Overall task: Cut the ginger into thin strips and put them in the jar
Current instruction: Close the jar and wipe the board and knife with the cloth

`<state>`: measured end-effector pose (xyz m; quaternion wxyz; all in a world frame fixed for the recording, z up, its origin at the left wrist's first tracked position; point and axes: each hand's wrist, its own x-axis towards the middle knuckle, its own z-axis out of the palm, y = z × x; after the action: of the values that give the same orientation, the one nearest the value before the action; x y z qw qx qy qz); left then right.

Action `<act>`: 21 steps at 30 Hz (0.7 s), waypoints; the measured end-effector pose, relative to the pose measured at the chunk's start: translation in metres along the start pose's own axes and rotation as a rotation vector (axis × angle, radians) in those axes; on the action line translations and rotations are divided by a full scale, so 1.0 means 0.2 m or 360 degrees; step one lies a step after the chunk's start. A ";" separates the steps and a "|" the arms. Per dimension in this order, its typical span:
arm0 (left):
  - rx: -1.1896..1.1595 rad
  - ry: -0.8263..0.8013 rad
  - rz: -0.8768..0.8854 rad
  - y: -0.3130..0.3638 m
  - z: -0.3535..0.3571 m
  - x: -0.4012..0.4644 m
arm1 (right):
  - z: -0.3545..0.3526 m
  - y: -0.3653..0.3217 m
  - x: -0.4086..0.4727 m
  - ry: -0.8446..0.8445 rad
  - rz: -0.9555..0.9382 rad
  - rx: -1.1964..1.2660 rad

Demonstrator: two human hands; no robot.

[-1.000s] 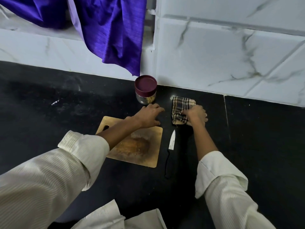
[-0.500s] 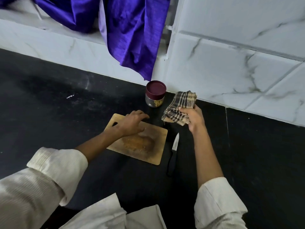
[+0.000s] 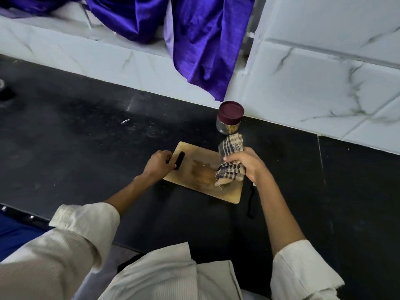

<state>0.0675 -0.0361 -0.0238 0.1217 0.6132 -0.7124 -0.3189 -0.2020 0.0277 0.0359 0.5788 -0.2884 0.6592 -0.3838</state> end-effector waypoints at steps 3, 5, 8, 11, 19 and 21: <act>-0.0038 -0.0026 -0.0052 -0.05 -0.01 0.02 | 0.12 -0.05 0.02 0.0129 -0.0092 -0.0572; -0.0059 -0.0010 -0.0056 -0.05 -0.01 0.04 | 0.19 -0.10 0.07 0.0200 -0.0309 -0.1083; -0.0060 0.0005 -0.0085 -0.06 0.01 0.05 | 0.37 -0.18 0.17 0.0087 -0.0636 -0.1750; -0.0040 0.0077 -0.0092 -0.06 0.04 0.04 | 0.56 -0.23 0.26 0.0009 -0.0749 -0.2139; -0.0242 0.0001 -0.0231 -0.09 0.00 0.08 | 0.69 0.03 0.28 -0.0166 -0.0741 -0.2158; -0.0223 -0.0029 -0.0237 -0.10 0.01 0.09 | 0.60 0.09 0.19 -0.0252 -0.0757 -0.2180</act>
<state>0.0785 -0.0543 -0.0406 0.1337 0.6516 -0.6418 -0.3816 -0.0880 -0.0148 -0.0039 0.2155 -0.7481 0.6272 0.0213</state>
